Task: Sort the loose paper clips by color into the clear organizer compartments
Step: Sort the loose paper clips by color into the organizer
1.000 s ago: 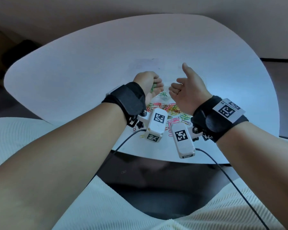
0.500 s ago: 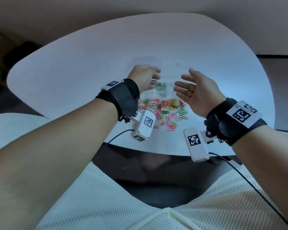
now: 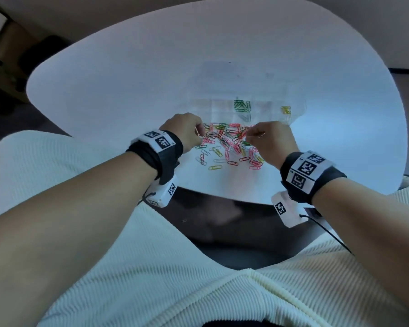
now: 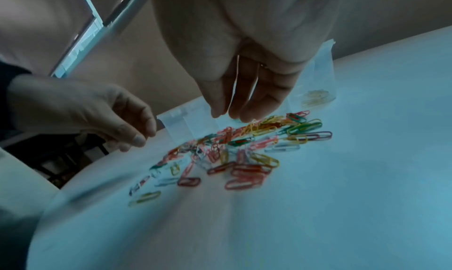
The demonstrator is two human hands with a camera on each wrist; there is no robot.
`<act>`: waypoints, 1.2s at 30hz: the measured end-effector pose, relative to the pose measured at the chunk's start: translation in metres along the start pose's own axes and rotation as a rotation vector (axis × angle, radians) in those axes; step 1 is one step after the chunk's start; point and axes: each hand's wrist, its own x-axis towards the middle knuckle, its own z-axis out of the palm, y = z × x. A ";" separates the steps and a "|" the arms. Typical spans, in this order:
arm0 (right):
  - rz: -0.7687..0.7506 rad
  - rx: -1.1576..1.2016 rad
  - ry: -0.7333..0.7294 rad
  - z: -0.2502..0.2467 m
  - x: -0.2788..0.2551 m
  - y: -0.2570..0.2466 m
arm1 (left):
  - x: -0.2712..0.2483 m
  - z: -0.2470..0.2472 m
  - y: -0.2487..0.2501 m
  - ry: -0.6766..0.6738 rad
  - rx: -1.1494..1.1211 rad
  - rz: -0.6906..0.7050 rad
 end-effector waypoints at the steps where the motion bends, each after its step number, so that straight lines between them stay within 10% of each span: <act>1: -0.018 -0.028 -0.001 0.004 0.002 0.003 | 0.004 0.004 0.000 -0.001 0.020 0.010; 36: 0.016 -0.138 0.038 0.015 0.000 0.031 | 0.011 0.035 -0.009 0.031 -0.159 -0.124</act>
